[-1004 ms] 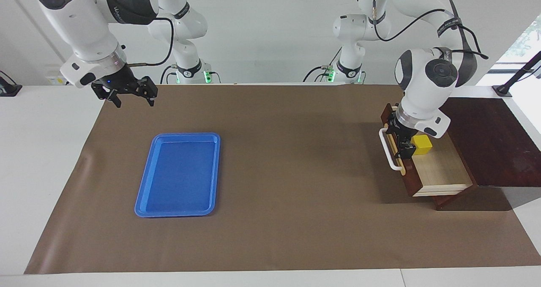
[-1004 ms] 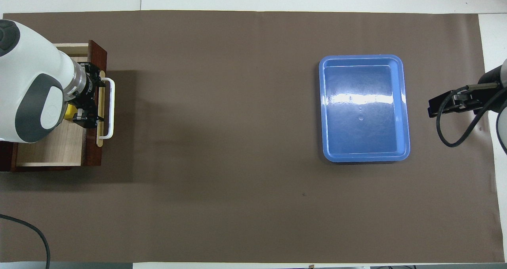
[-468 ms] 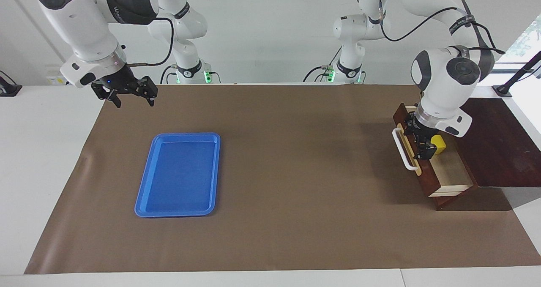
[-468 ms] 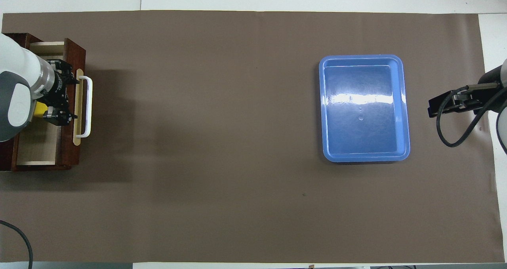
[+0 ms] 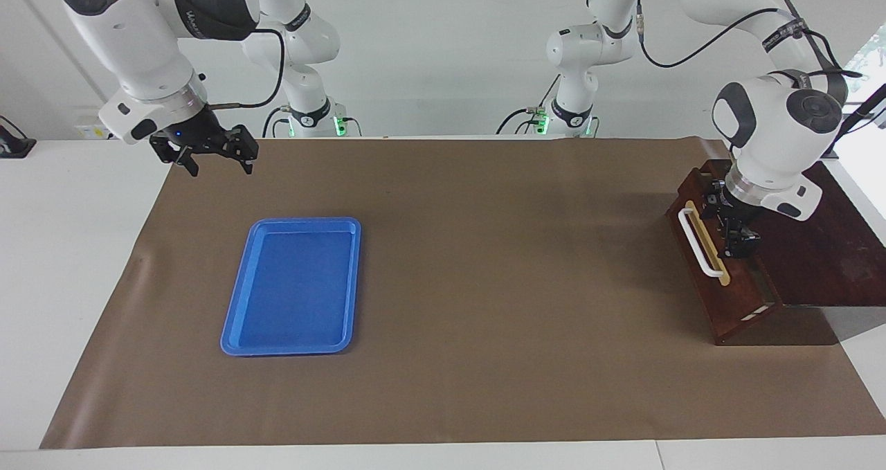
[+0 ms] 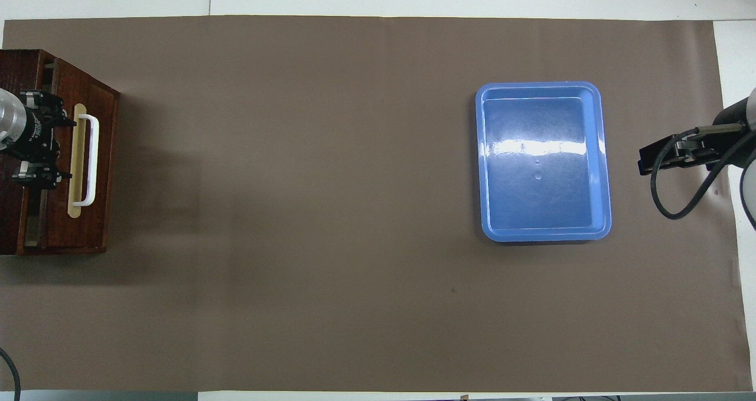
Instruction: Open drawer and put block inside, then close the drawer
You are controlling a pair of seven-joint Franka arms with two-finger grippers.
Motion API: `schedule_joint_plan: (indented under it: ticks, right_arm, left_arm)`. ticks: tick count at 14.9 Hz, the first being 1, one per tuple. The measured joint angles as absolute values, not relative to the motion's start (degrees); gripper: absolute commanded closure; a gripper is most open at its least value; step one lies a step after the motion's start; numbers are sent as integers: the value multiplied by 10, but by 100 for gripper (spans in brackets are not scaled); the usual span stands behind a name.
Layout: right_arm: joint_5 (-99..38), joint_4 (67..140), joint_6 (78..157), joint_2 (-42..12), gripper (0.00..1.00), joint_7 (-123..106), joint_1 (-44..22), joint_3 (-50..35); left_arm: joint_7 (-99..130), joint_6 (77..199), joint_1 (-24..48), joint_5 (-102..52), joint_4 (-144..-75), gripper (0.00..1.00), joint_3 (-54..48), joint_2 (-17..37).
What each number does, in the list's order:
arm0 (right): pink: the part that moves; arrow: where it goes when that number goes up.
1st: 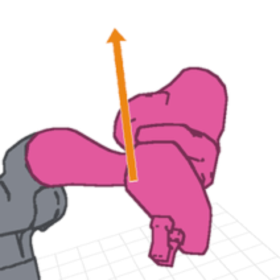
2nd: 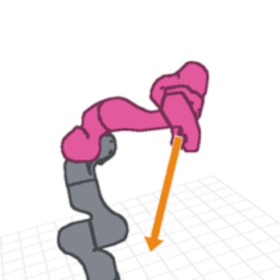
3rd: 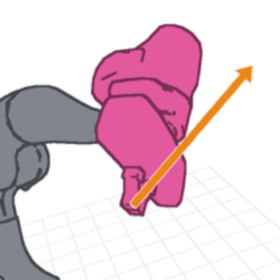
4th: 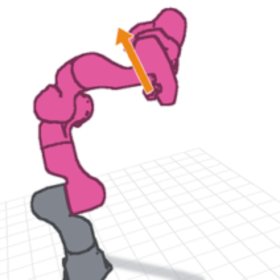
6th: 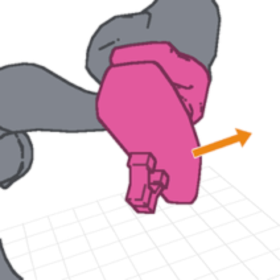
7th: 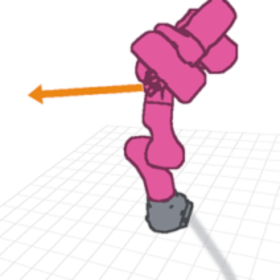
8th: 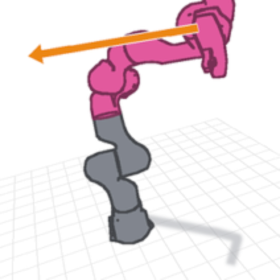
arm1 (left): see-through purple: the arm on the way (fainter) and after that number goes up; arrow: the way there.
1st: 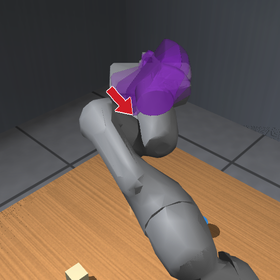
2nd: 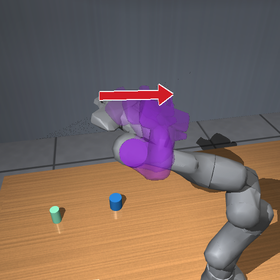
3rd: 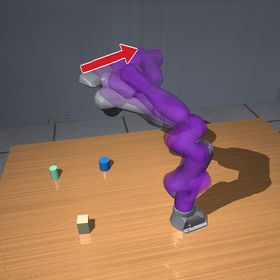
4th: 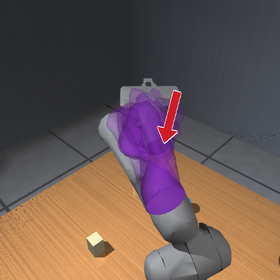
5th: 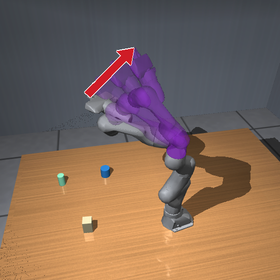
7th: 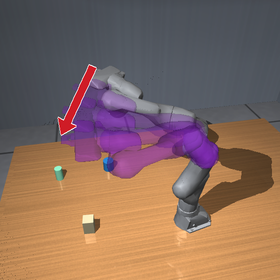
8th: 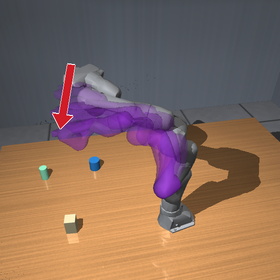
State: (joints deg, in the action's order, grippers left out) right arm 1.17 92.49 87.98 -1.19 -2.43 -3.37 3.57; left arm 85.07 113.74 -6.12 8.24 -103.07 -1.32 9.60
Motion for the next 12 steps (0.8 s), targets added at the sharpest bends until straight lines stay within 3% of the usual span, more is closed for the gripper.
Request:
schedule_joint_plan:
  ticks: [12]
  right_arm:
    - [12, 925, 880, -12, 0, -24, -34, 36]
  left_arm:
    - [774, 1096, -85, 80, -1008, 0, -23, 88]
